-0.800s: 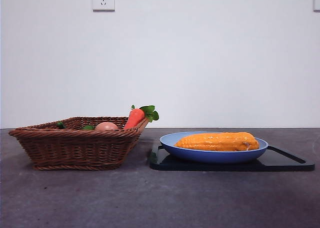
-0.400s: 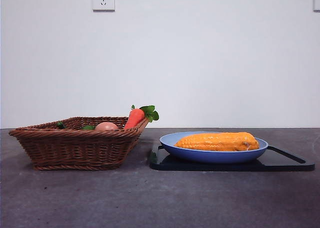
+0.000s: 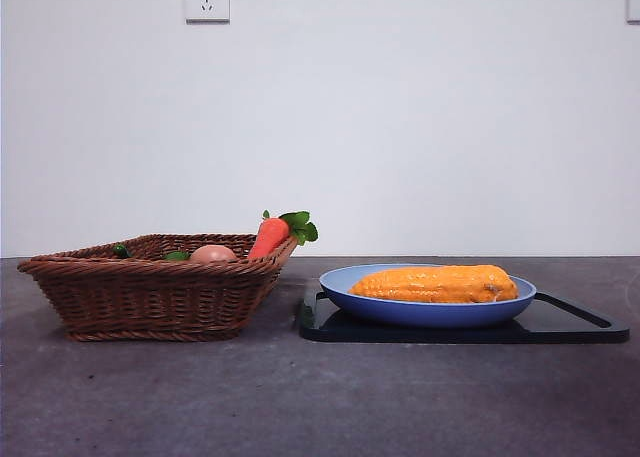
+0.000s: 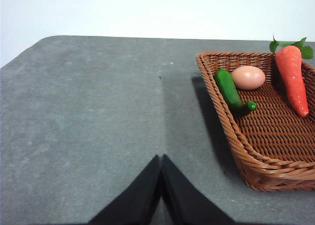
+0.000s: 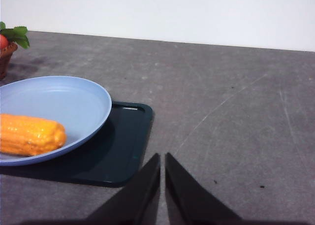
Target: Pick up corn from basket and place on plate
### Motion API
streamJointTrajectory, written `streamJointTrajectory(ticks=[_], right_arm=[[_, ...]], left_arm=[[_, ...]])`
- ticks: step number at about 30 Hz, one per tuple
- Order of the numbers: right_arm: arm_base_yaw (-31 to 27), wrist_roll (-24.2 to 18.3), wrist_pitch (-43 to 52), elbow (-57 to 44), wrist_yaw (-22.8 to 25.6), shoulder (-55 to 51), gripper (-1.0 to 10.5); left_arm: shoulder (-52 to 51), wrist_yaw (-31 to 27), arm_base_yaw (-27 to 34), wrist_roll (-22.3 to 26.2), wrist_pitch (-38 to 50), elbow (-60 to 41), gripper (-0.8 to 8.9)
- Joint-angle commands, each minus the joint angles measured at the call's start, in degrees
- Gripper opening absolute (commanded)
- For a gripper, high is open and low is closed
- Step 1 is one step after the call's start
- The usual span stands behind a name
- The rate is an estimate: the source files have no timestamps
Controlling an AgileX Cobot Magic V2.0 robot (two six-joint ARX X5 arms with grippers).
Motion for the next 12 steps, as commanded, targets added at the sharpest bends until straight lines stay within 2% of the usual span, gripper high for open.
streamJointTrajectory(ticks=[1, 12], right_arm=[[0.09, 0.87, 0.50, -0.37, 0.13, -0.07, 0.0], [0.09, 0.87, 3.13, -0.35, 0.15, -0.07, 0.0]], left_arm=[[-0.09, -0.09, 0.13, -0.31, -0.28, -1.57, 0.04], [-0.09, -0.09, 0.13, -0.33, -0.28, -1.57, 0.04]])
